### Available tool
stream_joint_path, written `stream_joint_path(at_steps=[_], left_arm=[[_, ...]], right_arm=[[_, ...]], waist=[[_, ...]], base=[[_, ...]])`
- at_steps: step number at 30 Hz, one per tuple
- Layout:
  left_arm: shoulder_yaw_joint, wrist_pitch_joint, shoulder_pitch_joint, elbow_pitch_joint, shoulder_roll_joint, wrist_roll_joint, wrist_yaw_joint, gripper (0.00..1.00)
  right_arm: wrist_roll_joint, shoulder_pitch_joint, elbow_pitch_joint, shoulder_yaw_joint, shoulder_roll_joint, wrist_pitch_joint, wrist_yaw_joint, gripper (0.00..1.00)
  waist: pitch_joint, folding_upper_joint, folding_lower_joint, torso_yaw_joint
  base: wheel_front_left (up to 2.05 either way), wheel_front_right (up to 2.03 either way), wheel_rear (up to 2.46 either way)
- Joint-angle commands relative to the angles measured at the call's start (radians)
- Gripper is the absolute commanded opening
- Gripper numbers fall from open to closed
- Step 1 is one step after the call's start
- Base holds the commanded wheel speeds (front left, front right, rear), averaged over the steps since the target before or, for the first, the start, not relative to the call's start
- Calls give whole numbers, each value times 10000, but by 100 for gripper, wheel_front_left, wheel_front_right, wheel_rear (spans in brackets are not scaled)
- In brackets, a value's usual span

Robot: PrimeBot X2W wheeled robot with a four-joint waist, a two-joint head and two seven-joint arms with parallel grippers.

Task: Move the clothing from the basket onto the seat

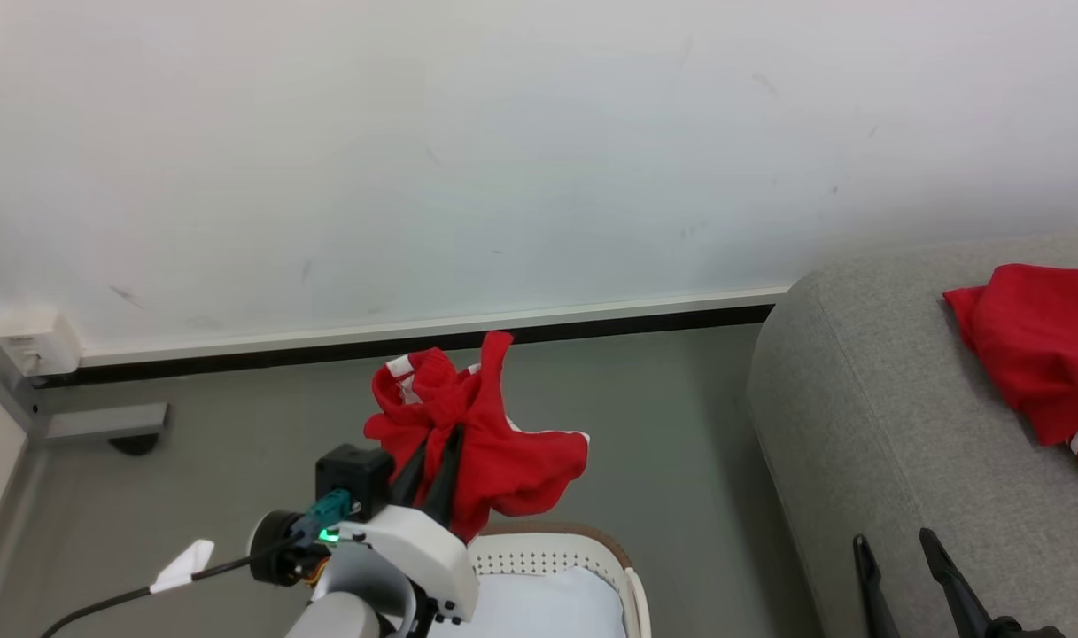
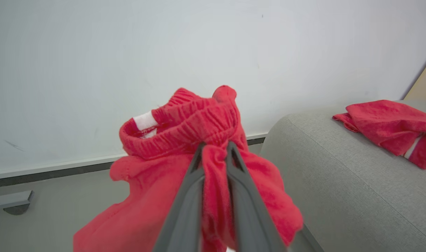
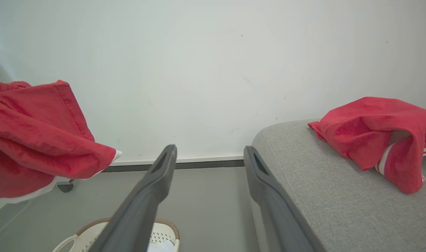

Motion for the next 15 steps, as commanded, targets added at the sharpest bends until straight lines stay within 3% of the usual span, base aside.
stream_joint_path(at_steps=[1,9,15], left_arm=[[33,92,198,-192,117,-53,44,0],[-84,518,519,-1162,315,-67,206,0],[-281,727,491,-1623,309,-20,171,0]], right_arm=[[-110,96,-60,45,-24,8,-22,100],[-629,98,-297,605,-20,8,-22,100],[-1230,-543,-177,2030,-368,8,-22,100]], waist=[[-39,0,2,-13],[-52,0,2,-57],[3,0,2,-115]], base=[[0,0,0],[0,0,0],[0,0,0]])
